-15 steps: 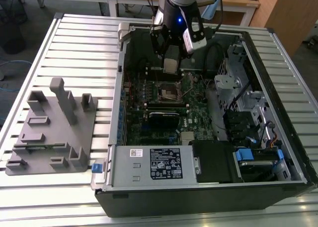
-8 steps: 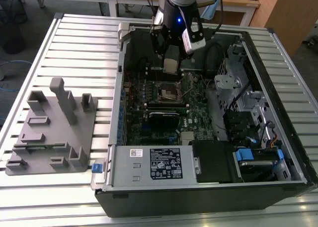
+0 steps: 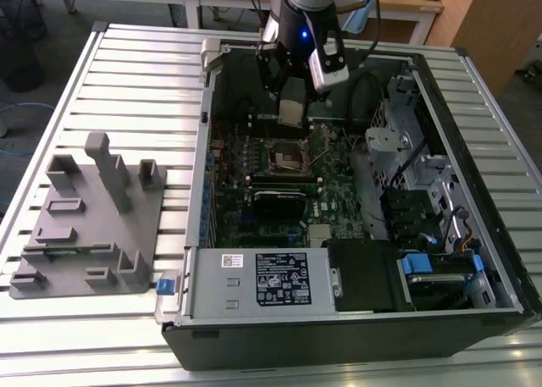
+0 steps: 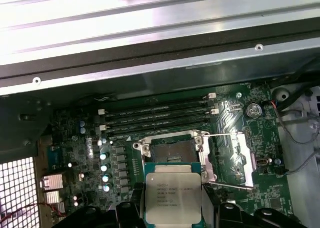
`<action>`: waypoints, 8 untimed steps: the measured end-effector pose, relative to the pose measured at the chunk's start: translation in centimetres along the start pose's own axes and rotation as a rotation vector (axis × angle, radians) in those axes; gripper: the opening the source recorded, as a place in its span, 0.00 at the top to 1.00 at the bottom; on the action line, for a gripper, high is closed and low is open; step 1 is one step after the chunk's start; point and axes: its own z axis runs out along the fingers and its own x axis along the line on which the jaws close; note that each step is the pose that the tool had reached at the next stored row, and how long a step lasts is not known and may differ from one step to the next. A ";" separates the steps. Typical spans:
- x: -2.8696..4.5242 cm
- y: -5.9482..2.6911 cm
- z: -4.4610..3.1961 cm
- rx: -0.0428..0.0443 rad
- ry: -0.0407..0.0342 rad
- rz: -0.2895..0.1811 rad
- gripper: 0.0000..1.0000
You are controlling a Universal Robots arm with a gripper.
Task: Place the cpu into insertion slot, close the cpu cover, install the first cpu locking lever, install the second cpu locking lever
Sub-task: 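Place the cpu into insertion slot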
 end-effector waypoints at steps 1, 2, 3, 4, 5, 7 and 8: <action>0.00 0.00 0.00 -0.0001 -0.0004 0.006 0.46; 0.00 0.00 0.00 -0.0001 -0.0005 0.007 0.46; 0.00 0.00 0.00 -0.0001 -0.0006 0.007 0.46; 0.00 0.00 0.00 -0.0001 -0.0006 0.007 0.46; 0.00 0.00 0.01 -0.0002 -0.0007 0.008 0.46; 0.00 0.00 0.01 -0.0002 -0.0007 0.008 0.46; 0.00 0.00 0.01 -0.0002 -0.0007 0.008 0.46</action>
